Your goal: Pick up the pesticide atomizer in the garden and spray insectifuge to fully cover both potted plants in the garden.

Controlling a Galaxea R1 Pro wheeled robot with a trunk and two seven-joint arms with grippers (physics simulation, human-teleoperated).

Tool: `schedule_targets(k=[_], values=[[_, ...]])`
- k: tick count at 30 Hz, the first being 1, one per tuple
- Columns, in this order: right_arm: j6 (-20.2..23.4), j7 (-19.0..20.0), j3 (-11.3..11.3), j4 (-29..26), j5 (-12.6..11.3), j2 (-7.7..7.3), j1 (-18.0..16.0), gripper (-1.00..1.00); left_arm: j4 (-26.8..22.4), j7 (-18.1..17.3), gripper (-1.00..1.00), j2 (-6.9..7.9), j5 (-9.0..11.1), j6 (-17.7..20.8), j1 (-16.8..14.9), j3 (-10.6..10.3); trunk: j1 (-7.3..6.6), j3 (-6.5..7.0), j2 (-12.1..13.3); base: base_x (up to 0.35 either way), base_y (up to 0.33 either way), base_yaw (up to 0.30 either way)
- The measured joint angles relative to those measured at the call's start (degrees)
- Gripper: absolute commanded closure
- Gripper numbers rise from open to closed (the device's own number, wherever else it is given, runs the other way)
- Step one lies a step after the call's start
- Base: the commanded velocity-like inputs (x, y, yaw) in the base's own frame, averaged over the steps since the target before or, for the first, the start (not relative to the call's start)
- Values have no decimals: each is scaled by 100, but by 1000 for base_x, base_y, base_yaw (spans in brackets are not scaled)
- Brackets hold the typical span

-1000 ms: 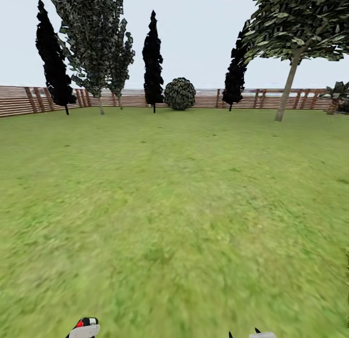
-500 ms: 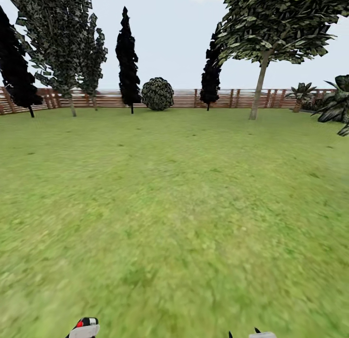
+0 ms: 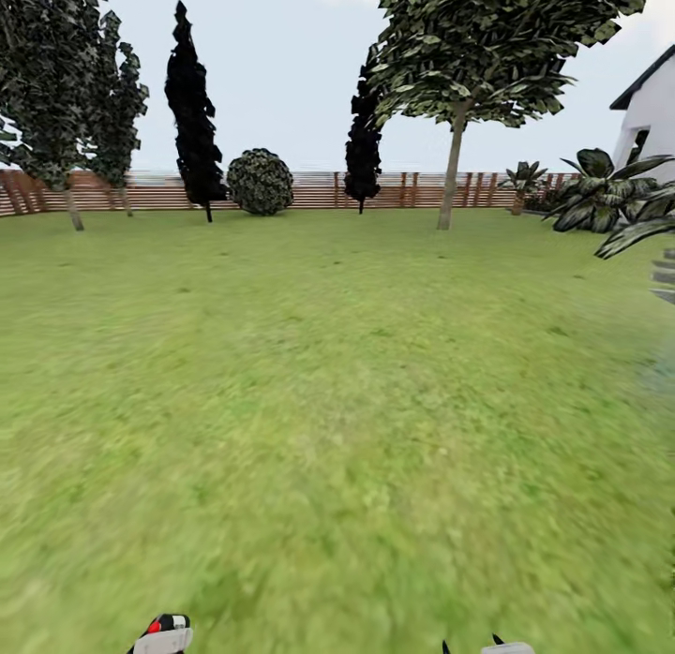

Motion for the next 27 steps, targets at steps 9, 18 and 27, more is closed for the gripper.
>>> schedule_targets(k=[9,18,27], values=[[0,0,0,0,0,0,0,-100,0,0,100,0,5,0,0,0,0,0,0,338,0,-269],[0,0,3,1,1,0,-1,-100,-1,0,100,0,0,0,1,0,0,0,0,339,0,-219],[0,0,8,10,4,1,-2,-100,-2,1,100,0,0,0,2,0,0,0,0,338,0,-9]])
